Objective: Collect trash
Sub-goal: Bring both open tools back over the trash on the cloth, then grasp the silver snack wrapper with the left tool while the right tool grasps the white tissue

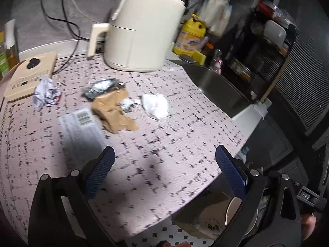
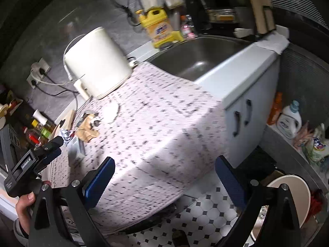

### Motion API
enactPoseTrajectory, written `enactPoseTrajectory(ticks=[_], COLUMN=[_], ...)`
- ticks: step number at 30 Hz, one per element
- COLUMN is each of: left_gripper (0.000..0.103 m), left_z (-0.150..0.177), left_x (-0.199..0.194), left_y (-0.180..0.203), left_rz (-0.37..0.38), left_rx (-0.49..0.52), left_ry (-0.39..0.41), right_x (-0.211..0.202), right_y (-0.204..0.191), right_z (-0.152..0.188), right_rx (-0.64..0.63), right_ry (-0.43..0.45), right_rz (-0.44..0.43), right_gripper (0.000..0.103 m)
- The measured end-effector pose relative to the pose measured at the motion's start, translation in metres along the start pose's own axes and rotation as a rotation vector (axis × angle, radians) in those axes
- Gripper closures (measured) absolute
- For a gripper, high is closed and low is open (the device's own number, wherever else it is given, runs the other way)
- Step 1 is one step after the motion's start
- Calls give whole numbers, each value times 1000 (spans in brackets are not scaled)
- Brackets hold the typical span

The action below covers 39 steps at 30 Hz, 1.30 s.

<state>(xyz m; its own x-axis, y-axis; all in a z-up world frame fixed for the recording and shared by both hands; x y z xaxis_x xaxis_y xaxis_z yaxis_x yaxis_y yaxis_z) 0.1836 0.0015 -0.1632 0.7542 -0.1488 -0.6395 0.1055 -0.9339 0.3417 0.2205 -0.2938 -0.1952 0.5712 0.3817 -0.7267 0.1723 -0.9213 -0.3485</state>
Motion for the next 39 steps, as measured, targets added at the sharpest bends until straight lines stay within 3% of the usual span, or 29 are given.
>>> enactPoseTrajectory(ticks=[9,17,27,39], left_gripper=[6,6,7,7], left_z=[-23,-51,-83,-95], left_x=[-16,-4,53,117], left_y=[-56,-83,-91,-89], left_rz=[-45,-47,-47,-77], left_rx=[-61,-57,-9,98], left_ry=[48,46,-43,-156], right_x=[27,50,76,99], right_y=[-54,-87,-106,-114], right_z=[-9,-23,-42,-46], right_rx=[-61,-91,-84,-53], right_ry=[-31,-37,-38,-50], right_rz=[-43,-40,-7,36], right_gripper=[8,9,11,11])
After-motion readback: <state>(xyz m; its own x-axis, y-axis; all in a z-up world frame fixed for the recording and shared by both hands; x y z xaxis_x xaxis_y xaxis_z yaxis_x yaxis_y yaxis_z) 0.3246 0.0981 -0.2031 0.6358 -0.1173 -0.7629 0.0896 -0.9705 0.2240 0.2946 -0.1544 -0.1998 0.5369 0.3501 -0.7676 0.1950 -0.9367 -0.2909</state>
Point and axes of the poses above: each gripper's, at about its wrist camera, not at the fingertips, and x roughly the way its jaws point, y to its right, z to its underside, the point moved 5 cm from there along x, roughly the way its jaws point, and after that the axes turned 4 degrees about z, right-handed, at the moved point
